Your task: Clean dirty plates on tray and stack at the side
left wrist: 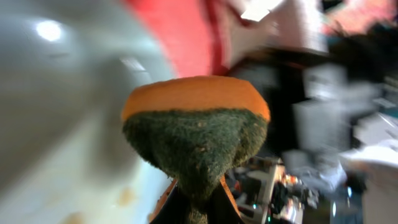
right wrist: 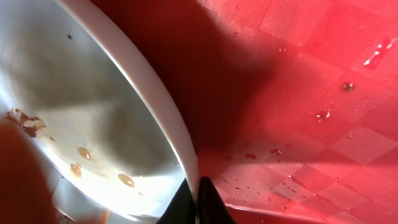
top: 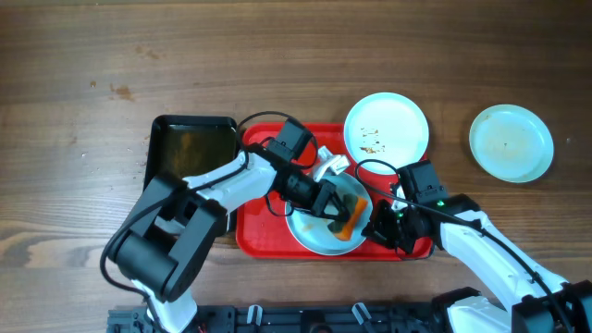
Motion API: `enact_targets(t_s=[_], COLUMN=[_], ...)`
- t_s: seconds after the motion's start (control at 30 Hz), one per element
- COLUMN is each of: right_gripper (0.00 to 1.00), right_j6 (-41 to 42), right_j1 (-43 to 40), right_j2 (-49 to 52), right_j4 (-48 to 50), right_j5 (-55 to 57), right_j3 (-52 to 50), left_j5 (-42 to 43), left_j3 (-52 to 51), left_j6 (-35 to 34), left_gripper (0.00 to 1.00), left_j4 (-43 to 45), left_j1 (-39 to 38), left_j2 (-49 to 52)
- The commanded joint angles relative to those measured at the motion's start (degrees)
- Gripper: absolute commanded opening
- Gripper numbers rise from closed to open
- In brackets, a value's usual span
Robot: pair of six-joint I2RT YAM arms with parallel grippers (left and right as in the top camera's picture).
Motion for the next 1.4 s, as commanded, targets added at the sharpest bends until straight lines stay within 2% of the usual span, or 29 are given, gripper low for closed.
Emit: enact_targets(t_s=[0.0, 0.07, 0.13, 0.33, 0.5, 0.63, 0.7, 0.83, 0.87, 1.03, 1.07, 1.1, 1.13, 1.2, 1.27, 1.37], right_gripper=[0.05, 0.05, 0.05, 0.05, 0.04, 0.05, 0.05, 0.05, 0.05, 0.05, 0.07, 0.17, 0.36, 0.53, 1.00, 1.00], right_j6=[0.52, 0.48, 0.57, 0.57, 0.59, 0.61, 0.59, 0.63, 0.63, 0.28, -0.28, -0.52, -0.52, -0.44, -0.02, -0.02], right_j1=[0.31, 0.31, 0.31, 0.31, 0.31, 0.31, 0.31, 0.31, 0.31, 0.31, 0.31, 0.31, 0.31, 0.31, 0.31, 0.31], right_j2=[-0.33, -0.33, -0.33, -0.33, -0.33, -0.33, -0.33, -0.33, -0.33, -0.33, -0.33, -0.33, -0.33, -0.33, -0.33, -0.33], right_j4=[0.04, 0.24, 0.74, 0.57, 0.57, 0.55, 0.55, 0.55, 0.52, 1.20, 1.86, 2.80, 3.69, 5.46, 5.75, 6.23], right_j5=[0.70, 0.83, 0.92, 0.98, 0.98, 0.98, 0.98, 0.98, 0.98, 0.48, 0.02, -0.44, -0.68, -0.79, -0.81, -0.81], right_j3=[-0.33, -0.33, -0.33, -0.33, -0.33, -0.33, -0.33, -0.33, -0.33, -0.33, -0.33, -0.33, -0.33, -0.33, -0.33, -0.33], left_j5=[-11.15, -16.44, -28.72, -45.92, -63.95, -73.29, -71.60, -52.19, -48.76, -39.54, -39.15, -38.99, -39.01, -39.04, -39.01, -39.01], left_j3=[0.63, 0.63, 0.63, 0.63, 0.63, 0.66, 0.70, 0.70, 0.70, 0.70, 0.70, 0.70, 0.70, 0.70, 0.70, 0.68], left_j6=[-6.25, -6.67, -6.62, -7.39, -14.12, -19.71, -18.75, -5.25, -3.69, -2.03, -2.05, -2.05, -2.19, -3.08, -4.04, -4.00], left_gripper=[0.04, 0.04, 0.04, 0.04, 0.04, 0.04, 0.04, 0.04, 0.04, 0.04, 0.04, 0.04, 0.04, 0.04, 0.04, 0.04], left_j4=[0.04, -0.59, -3.04, -10.56, -17.57, -19.91, -19.82, -16.52, -16.09, -15.06, -15.06, -15.10, -15.10, -15.30, -15.56, -15.80], left_j1=[2.19, 3.13, 3.54, 3.50, 3.50, 3.50, 3.50, 2.78, 2.29, -0.37, -0.92, -1.42, -1.84, -2.14, -1.97, -1.92], left_j2=[0.92, 0.92, 0.94, 0.94, 0.94, 0.94, 0.94, 0.94, 0.94, 0.94, 0.94, 0.94, 0.94, 0.94, 0.94, 0.94])
